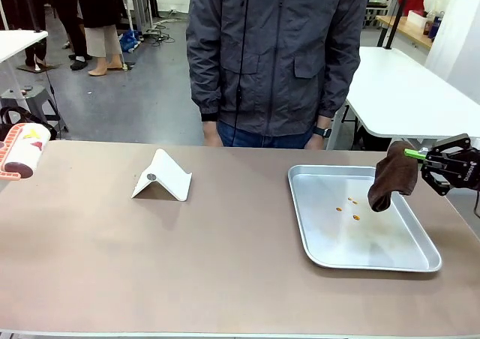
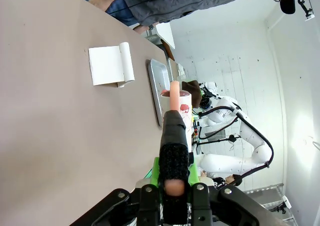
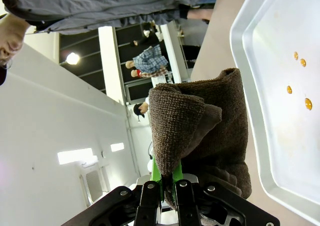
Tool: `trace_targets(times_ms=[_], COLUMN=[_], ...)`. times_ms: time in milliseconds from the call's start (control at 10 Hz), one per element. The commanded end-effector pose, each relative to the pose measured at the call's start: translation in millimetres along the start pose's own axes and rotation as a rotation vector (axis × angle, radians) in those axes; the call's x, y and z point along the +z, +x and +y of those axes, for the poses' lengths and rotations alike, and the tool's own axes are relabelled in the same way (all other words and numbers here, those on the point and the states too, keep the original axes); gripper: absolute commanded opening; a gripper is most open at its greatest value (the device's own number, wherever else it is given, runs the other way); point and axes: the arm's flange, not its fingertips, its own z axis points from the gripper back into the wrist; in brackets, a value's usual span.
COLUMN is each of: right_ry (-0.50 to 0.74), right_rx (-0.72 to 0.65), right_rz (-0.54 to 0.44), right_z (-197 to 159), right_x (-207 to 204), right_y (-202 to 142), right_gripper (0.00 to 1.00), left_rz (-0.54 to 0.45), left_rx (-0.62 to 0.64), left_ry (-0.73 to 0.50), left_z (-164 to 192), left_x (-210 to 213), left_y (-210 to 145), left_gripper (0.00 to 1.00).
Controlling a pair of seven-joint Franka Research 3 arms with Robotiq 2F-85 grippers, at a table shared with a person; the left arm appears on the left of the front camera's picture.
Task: Clean the surface of the table.
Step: Clean the area not pointed to by the person.
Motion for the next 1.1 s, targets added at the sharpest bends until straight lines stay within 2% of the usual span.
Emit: trace_targets(times_ms=[0, 100, 200, 400, 600, 700, 800, 900, 1000], right_ry=[0.027, 0.000, -0.107, -0.363, -0.510, -0.583, -0.648, -0.709, -0.751], right_rx=[0.000, 0.000, 0.088, 0.238, 0.303, 0.346, 0.391, 0.421, 0.445], right_rz=[0.000, 0.000, 0.026, 0.005, -0.048, -0.071, -0.100, -0.109, -0.062], right_z=[3.3, 0.0, 5.4, 15.0, 18.3, 16.4, 12.9, 10.1, 8.5], right_x=[0.9, 0.0, -9.4, -25.4, -41.4, -49.3, -58.1, -65.1, -68.3], right_y=[0.6, 0.0, 1.2, 8.4, 17.0, 21.2, 27.8, 33.5, 39.4], right_gripper=[0.00, 0.09, 0.09, 0.09, 0.09, 0.00, 0.00, 0.00, 0.00], left_rz=[-0.005, -0.005, -0.005, -0.005, -0.005, -0.005, -0.005, -0.005, -0.005], left_rx=[0.005, 0.005, 0.005, 0.005, 0.005, 0.005, 0.005, 0.005, 0.005], left_ry=[0.002, 0.002, 0.002, 0.002, 0.002, 0.002, 0.002, 0.002, 0.002], left_z=[-6.5, -6.5, -6.5, -6.5, -6.5, -6.5, -6.5, -6.5, -6.5], left_x=[-1.4, -1.4, -1.4, -1.4, -1.4, -1.4, -1.4, -1.4, -1.4], left_y=[-1.8, -1.8, -1.8, -1.8, -1.8, -1.8, -1.8, -1.8, -1.8], left_gripper=[0.22, 0.22, 0.22, 0.22, 0.22, 0.22, 0.22, 0.22, 0.22])
